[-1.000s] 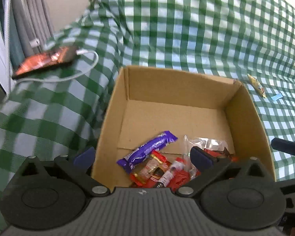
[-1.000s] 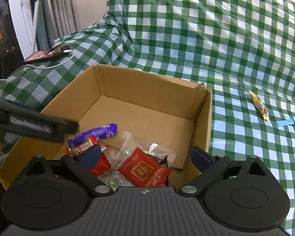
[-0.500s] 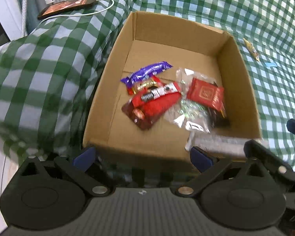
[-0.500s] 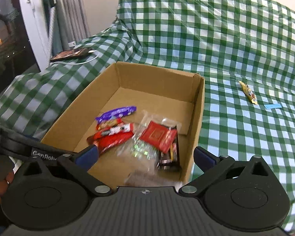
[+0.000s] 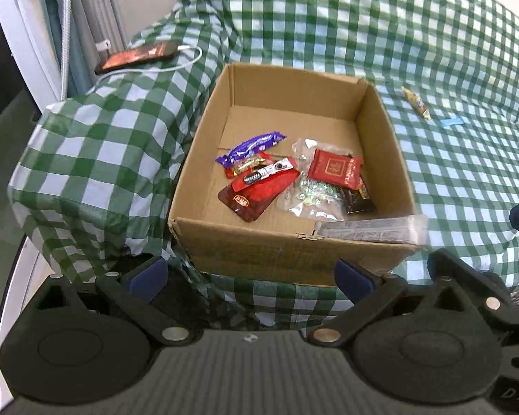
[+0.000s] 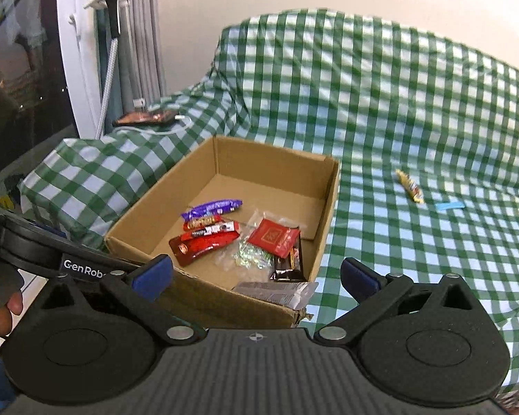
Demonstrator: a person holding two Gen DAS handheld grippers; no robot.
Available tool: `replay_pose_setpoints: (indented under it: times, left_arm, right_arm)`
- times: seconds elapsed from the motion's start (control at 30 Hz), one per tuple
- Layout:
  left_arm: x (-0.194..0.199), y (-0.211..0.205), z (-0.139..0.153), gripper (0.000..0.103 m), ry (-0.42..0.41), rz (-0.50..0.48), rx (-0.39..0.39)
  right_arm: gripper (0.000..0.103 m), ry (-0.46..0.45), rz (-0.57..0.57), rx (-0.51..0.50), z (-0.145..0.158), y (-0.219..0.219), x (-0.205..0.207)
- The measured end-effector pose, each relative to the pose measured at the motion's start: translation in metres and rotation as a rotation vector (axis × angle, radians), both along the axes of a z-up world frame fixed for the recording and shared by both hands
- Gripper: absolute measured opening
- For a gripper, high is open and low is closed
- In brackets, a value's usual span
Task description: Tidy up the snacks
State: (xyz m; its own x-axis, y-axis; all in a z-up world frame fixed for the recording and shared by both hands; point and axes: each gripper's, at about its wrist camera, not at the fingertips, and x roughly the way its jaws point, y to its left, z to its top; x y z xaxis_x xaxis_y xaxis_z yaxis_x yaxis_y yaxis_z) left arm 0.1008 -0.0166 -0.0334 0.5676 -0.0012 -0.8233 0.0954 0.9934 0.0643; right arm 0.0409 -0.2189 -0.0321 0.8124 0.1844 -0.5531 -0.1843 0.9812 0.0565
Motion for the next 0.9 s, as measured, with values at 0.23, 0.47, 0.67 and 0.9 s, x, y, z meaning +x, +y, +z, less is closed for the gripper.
replay_pose_setpoints:
  times: [0.23,0.47,0.67,0.9]
  left_arm:
    - [-0.027,-0.001,0.015,0.103,-0.053,-0.010,-0.003]
    - [-0.043,0.001,0.022,0.103,-0.085,-0.016,-0.015]
    - [-0.046,0.003,0.026,0.103,-0.104,-0.024,-0.019]
    - [-0.044,0.004,0.025,0.103,-0.103,-0.025,-0.027]
  right_arm:
    - [0.103,-0.056,-0.005,0.009,0.010,-0.004,-0.030]
    - [0.103,-0.096,-0.008,-0.002,0.018,-0.002,-0.049]
    - [0.103,-0.120,-0.015,-0.020,0.024,0.000,-0.058]
    - [0.103,-0.127,-0.005,-0.062,0.024,0.004,-0.061]
